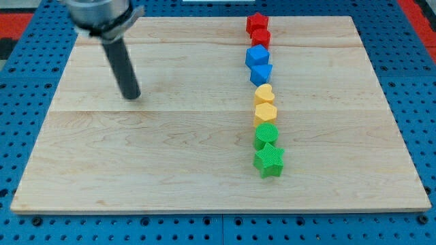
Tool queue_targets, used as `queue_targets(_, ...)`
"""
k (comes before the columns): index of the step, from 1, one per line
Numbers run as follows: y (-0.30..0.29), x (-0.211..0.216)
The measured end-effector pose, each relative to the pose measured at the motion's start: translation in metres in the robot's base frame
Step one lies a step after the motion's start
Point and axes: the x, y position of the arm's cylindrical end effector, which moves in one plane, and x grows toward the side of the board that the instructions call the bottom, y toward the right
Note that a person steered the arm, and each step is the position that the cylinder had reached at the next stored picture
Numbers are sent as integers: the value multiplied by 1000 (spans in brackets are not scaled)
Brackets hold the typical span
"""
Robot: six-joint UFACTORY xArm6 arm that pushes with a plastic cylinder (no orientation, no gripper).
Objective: Move your arm towards the blue cube
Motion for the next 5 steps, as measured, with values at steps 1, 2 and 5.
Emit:
queue_targets(1,48,-55)
queue_targets(2,126,-65)
queue_targets(5,159,-66)
